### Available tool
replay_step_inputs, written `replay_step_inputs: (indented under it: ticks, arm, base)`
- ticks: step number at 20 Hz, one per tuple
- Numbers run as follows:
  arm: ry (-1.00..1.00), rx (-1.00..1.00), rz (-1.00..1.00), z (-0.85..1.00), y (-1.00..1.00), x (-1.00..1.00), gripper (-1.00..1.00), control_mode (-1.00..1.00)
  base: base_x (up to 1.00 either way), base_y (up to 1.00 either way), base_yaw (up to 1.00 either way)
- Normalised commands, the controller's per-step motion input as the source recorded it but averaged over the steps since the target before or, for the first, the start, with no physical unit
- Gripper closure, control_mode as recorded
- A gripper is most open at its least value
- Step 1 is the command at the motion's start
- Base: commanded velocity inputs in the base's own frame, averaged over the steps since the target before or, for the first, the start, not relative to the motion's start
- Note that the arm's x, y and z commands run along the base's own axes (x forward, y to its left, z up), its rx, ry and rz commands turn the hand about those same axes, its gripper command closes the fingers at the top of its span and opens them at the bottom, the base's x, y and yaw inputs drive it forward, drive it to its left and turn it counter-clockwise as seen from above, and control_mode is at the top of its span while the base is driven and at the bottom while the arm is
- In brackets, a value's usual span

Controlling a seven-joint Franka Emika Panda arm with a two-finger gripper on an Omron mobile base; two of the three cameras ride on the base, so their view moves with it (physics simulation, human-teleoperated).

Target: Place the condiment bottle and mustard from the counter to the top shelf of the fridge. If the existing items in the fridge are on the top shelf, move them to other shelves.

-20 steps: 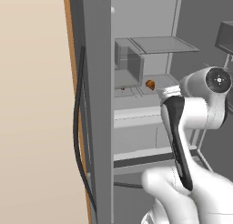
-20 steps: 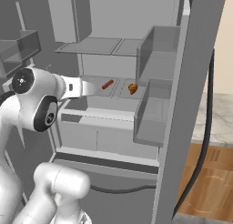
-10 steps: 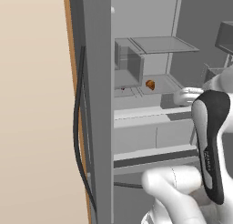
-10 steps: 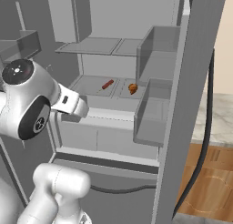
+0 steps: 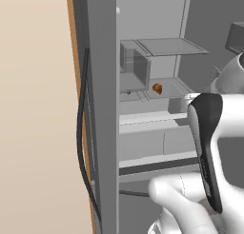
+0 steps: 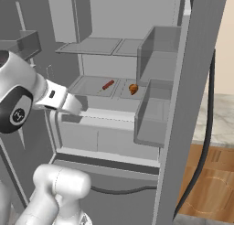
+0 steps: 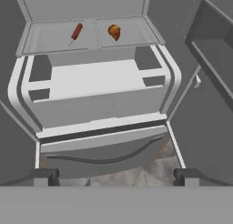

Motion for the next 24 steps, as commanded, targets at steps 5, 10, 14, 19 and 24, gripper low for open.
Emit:
replay_step_inputs:
  ticks: [5,10,14,19,24]
  arm:
    - [0.00,-0.06,-0.06,0.00,0.00,-0.04,-1.00,-1.00]
    - [0.00,0.00,0.00,0.00,0.00,-0.11,-1.00,-1.00]
    - [0.00,0.00,0.00,0.00,-0.02,-0.65,-1.00,-1.00]
    - [0.00,0.00,0.00,0.00,0.00,-0.12,-1.00,-1.00]
    - [0.01,0.00,0.00,0.00,0.00,-0.11,-1.00,1.00]
  base:
    - [0.00,0.00,0.00]
    - [0.00,0.00,0.00]
    - [0.00,0.00,0.00]
    - [0.00,0.00,0.00]
    - [-0.43,-0.10,0.00]
